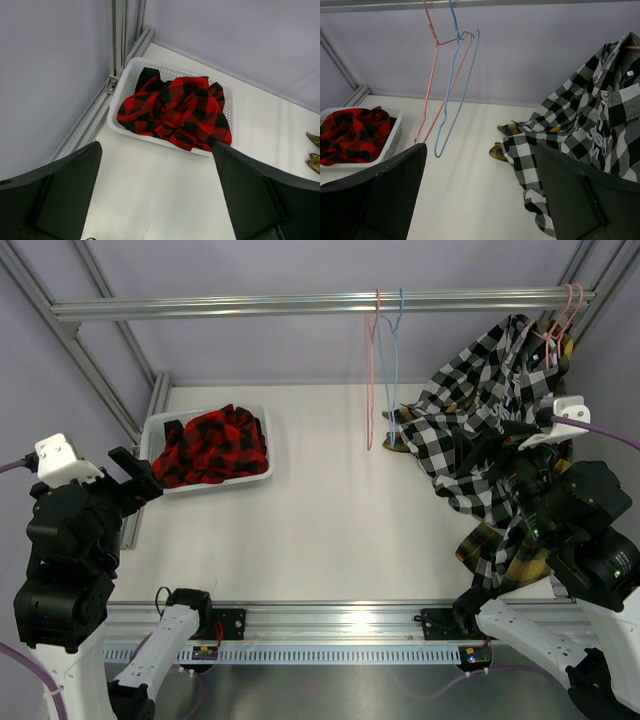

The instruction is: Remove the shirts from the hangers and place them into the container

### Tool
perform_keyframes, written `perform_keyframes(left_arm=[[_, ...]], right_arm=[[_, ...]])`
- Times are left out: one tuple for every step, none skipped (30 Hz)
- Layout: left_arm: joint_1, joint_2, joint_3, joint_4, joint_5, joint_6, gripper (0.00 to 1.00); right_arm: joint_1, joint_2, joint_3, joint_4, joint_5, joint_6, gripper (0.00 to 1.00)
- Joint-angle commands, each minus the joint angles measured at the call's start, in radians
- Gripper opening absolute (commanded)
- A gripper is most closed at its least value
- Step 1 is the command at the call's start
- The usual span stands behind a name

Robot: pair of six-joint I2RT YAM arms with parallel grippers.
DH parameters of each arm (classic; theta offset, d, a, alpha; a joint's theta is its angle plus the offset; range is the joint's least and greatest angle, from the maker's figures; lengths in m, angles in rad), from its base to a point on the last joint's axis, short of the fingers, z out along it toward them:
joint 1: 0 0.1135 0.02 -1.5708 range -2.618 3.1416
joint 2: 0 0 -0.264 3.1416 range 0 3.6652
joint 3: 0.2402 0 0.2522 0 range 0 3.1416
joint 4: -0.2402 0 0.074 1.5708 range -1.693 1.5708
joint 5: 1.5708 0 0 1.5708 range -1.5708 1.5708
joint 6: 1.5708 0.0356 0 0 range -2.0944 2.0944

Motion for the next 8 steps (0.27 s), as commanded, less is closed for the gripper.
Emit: perform_keyframes(left_arm=[[-0.012, -0.01, -0.019, 0.016, 0.02, -0.004, 0.99], [-0.014, -0.01, -0.021, 0.019, 0.031, -0.008, 0.99], [-0.014, -0.01, -0.021, 0.022, 0.04, -0.009, 0.99], [-0.014, -0.012, -0.022, 0.022, 0.046, -0.014, 0.99], [-0.014, -0.01, -0.024, 0.022, 0.046, -0.014, 0.99], [-0.014, -0.012, -0.025, 0.019, 0.046, -0.014, 0.99], [-0.014, -0.01, -0.03, 0.02, 0.045, -0.014, 0.99], [-0.014, -0.012, -0.034, 0.023, 0.045, -0.014, 0.99]], right_arm=[[-0.003, 0.007, -0.001, 0.06, 0.008, -0.04, 1.0], [-0.003, 0.012, 0.0, 0.067, 0.008, -0.039, 1.0], [-0.003, 0.016, 0.002, 0.071, 0.005, -0.039, 1.0], [-0.003, 0.019, 0.005, 0.072, -0.001, -0.039, 0.99], [-0.005, 0.023, 0.005, 0.075, -0.009, -0.039, 1.0], [-0.003, 0.026, 0.007, 0.075, -0.009, -0.036, 0.99], [-0.003, 0.03, 0.01, 0.074, -0.011, -0.036, 1.0], [-0.003, 0.032, 0.01, 0.072, -0.014, -0.036, 0.99]])
